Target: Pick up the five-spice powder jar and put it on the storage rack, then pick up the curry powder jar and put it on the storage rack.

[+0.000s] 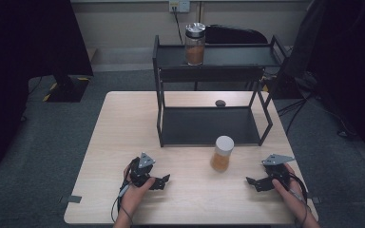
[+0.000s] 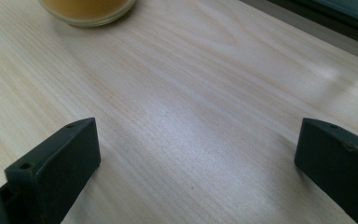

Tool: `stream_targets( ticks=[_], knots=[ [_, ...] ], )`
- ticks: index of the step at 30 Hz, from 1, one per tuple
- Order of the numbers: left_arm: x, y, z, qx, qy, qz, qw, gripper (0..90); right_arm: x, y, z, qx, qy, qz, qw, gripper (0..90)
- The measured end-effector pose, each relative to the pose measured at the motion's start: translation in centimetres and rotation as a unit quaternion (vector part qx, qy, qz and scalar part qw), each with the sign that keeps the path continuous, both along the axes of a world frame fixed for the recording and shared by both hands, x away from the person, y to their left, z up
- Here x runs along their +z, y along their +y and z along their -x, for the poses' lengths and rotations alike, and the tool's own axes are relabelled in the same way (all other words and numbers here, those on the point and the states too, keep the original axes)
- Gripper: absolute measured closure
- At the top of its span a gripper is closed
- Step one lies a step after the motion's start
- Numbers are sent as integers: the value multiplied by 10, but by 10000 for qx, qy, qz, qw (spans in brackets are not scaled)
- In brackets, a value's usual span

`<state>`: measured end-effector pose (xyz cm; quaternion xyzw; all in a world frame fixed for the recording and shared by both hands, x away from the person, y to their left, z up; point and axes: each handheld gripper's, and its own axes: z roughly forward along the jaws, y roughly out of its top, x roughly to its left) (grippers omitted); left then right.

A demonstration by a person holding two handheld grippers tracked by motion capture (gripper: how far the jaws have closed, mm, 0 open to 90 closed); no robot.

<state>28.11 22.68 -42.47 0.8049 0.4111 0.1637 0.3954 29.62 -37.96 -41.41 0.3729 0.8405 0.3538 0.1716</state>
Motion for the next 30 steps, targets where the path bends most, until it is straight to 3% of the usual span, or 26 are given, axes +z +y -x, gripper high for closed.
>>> stream_targets(
  ticks=[5,8,30],
  knots=[
    [1,2,5,-23,-19,-155,9999,24,0,0,0,0,1,0,10000,0],
    [4,-1,4,-149,53,-431,9989,19,0,0,0,0,1,0,10000,0],
    [4,-3,6,-103,65,-433,9990,0,1,0,0,2,13,14,10000,0]
  ],
)
